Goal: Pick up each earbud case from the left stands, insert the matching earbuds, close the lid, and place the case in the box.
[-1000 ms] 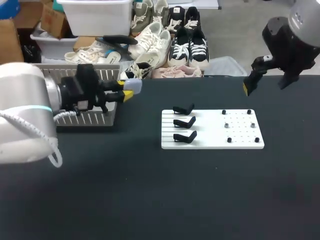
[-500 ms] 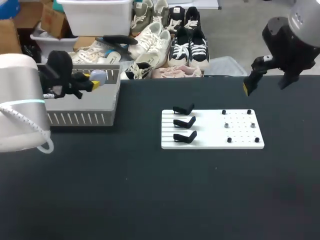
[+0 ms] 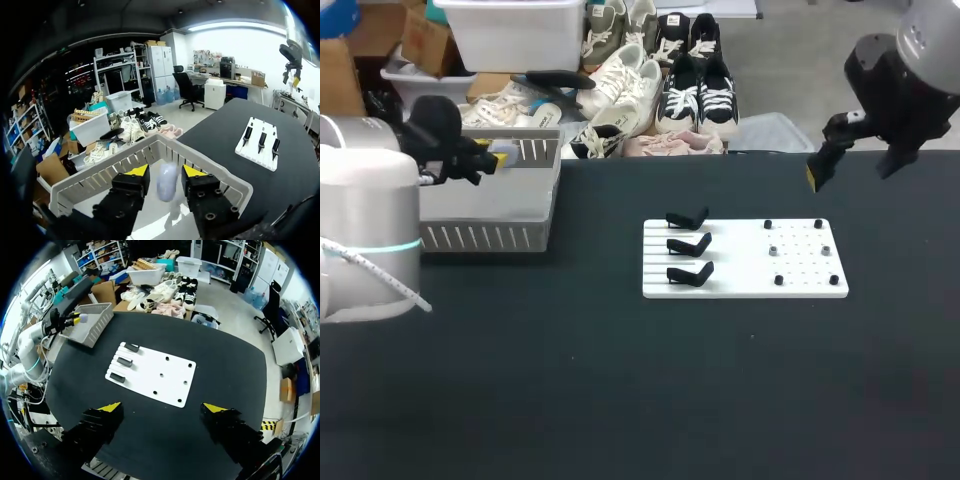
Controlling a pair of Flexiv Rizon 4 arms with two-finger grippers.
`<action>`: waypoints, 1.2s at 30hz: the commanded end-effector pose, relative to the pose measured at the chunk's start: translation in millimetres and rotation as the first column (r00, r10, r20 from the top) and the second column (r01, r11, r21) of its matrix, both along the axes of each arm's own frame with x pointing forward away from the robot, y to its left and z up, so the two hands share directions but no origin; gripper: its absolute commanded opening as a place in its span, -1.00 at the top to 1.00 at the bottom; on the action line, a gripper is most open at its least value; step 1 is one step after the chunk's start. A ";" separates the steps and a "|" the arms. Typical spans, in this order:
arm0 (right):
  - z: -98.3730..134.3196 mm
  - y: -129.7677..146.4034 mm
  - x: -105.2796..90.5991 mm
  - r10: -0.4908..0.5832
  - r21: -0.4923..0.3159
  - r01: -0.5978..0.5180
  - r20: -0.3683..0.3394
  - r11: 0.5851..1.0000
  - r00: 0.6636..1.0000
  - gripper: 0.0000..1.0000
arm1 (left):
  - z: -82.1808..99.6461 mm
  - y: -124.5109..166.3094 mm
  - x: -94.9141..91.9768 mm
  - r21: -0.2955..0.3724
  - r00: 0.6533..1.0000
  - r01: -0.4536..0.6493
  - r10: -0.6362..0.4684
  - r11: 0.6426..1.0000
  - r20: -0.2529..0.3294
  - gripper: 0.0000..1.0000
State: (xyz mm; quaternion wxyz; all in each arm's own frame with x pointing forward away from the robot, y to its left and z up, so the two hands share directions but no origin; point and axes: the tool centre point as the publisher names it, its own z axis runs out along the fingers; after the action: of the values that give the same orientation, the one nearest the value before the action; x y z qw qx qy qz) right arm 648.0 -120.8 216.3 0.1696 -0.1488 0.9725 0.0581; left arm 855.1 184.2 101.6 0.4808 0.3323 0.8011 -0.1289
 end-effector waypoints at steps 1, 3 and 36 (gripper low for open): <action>-0.3 -0.4 -2.7 -0.004 0.000 0.004 0.006 1.000 1.000 -1.00 | 0.9 -5.6 4.9 0.009 1.000 -0.002 0.002 1.000 0.003 -1.00; -0.3 -0.4 -2.7 -0.004 0.000 0.004 0.006 1.000 1.000 -1.00 | 4.6 -7.6 0.2 0.015 1.000 0.005 -0.006 1.000 0.009 -1.00; -0.3 -0.4 -2.7 -0.004 0.000 0.004 0.006 1.000 1.000 -1.00 | 47.5 -169.7 -127.4 -0.147 0.904 0.427 -0.417 0.892 0.094 -1.00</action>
State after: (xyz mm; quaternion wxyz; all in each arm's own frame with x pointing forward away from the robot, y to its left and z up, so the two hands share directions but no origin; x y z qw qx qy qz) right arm 647.9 -120.8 216.3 0.1698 -0.1487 0.9725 0.0581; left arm 728.2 14.8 151.6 0.4787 0.4665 0.6887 -0.2807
